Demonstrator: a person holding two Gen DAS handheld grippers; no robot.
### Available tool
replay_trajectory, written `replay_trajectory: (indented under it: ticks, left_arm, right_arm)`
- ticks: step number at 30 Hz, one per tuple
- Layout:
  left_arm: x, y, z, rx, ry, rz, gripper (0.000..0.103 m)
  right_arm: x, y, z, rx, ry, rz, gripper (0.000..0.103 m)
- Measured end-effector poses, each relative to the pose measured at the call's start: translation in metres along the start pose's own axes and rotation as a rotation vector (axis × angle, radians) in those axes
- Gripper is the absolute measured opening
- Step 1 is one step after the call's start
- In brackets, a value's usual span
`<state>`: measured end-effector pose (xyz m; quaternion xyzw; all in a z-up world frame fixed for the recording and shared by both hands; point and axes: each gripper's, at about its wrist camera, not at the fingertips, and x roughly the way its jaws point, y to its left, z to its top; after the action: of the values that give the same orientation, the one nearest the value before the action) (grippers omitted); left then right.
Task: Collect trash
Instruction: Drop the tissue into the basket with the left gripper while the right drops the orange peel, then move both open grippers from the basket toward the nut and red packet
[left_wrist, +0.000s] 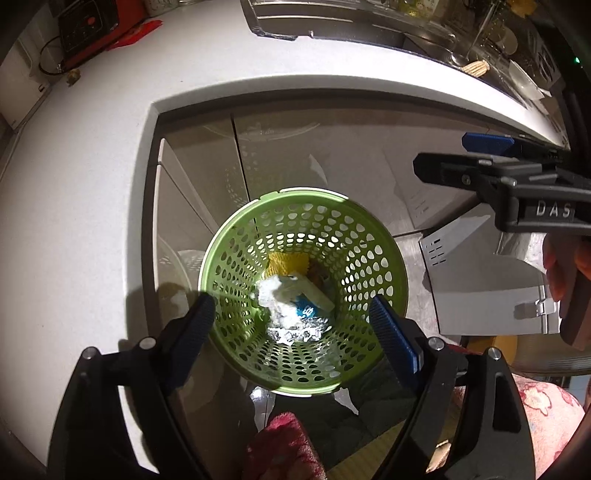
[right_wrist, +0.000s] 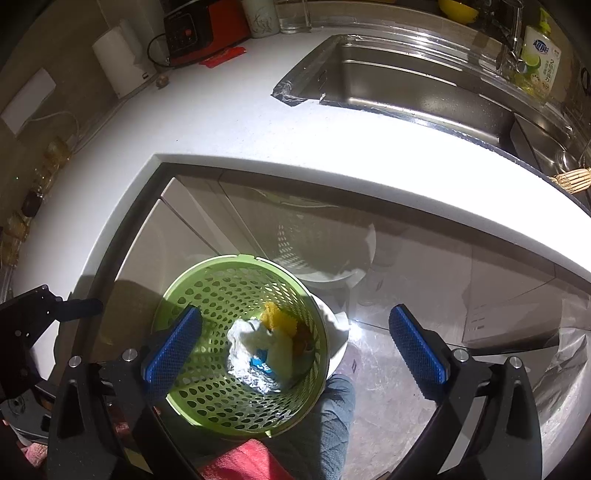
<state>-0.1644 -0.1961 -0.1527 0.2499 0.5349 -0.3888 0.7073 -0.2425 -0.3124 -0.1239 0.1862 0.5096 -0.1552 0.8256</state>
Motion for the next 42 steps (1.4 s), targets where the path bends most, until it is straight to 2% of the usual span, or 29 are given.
replay_trajectory:
  ticks: [3, 7, 14, 18, 27, 33, 42]
  left_arm:
    - [-0.009, 0.007, 0.001, -0.024, -0.045, 0.012, 0.090]
    - [-0.024, 0.017, 0.009, -0.040, -0.108, 0.033, 0.090]
    - [-0.040, 0.029, 0.023, -0.066, -0.163, 0.096, 0.091]
    - [-0.047, 0.039, 0.029, -0.093, -0.196, 0.107, 0.095]
    - [-0.045, 0.060, 0.045, -0.153, -0.202, 0.111, 0.095]
    - [-0.039, 0.079, 0.060, -0.195, -0.194, 0.121, 0.095]
    - [-0.030, 0.136, 0.109, -0.243, -0.222, 0.207, 0.095]
  right_arm:
    - [-0.001, -0.001, 0.002, -0.004, -0.004, 0.005, 0.100]
    - [-0.003, 0.002, 0.007, -0.018, -0.018, 0.018, 0.100]
    - [-0.010, 0.012, 0.023, -0.065, -0.056, 0.048, 0.100]
    - [-0.014, 0.018, 0.033, -0.101, -0.080, 0.066, 0.100]
    - [-0.016, 0.031, 0.057, -0.200, -0.129, 0.077, 0.100]
    - [-0.004, 0.036, 0.076, -0.237, -0.124, 0.093, 0.100]
    - [0.029, 0.048, 0.128, -0.270, -0.134, 0.121, 0.101]
